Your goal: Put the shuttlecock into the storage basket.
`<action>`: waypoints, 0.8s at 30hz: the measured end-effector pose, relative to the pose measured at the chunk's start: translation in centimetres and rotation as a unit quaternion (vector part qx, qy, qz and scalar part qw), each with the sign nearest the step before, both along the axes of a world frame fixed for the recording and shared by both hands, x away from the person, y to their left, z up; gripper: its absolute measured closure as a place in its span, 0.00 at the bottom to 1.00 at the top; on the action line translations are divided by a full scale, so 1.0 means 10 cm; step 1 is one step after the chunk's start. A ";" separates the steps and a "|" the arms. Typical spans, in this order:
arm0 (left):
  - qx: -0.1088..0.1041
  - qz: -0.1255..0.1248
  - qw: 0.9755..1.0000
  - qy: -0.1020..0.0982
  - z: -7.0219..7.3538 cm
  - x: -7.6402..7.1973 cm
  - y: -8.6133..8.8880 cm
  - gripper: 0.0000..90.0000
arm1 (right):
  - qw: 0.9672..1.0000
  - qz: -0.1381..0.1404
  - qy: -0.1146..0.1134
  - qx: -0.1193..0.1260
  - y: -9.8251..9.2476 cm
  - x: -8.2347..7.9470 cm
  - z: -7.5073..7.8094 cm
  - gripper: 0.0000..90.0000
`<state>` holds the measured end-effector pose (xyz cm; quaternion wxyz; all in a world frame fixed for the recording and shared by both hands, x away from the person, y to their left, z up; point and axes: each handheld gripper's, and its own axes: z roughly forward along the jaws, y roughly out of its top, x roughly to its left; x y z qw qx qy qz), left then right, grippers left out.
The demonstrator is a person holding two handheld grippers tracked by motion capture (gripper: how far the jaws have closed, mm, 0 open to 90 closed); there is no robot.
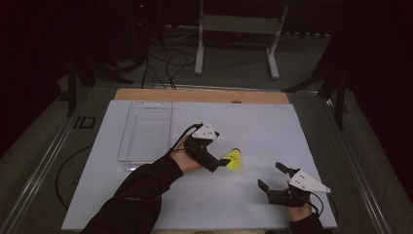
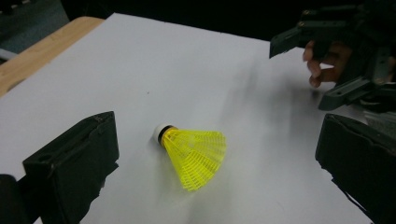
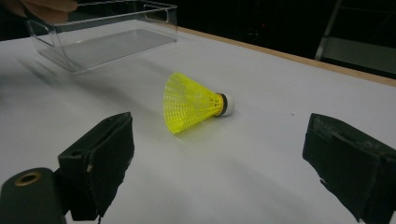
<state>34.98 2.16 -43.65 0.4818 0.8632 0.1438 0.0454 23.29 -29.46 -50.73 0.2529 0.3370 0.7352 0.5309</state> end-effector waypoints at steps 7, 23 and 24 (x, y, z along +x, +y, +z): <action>0.018 -0.001 1.000 0.008 -0.18 0.07 -0.12 0.04 | 1.000 0.002 0.002 0.001 0.00 0.00 0.00 0.10; 0.090 0.001 0.996 0.007 -0.54 0.20 -0.29 0.27 | 1.000 0.006 0.004 0.002 0.01 0.00 -0.01 0.10; 0.096 0.003 0.995 0.007 -0.57 0.21 -0.29 0.30 | 1.000 0.007 0.004 0.001 0.01 0.01 -0.01 0.10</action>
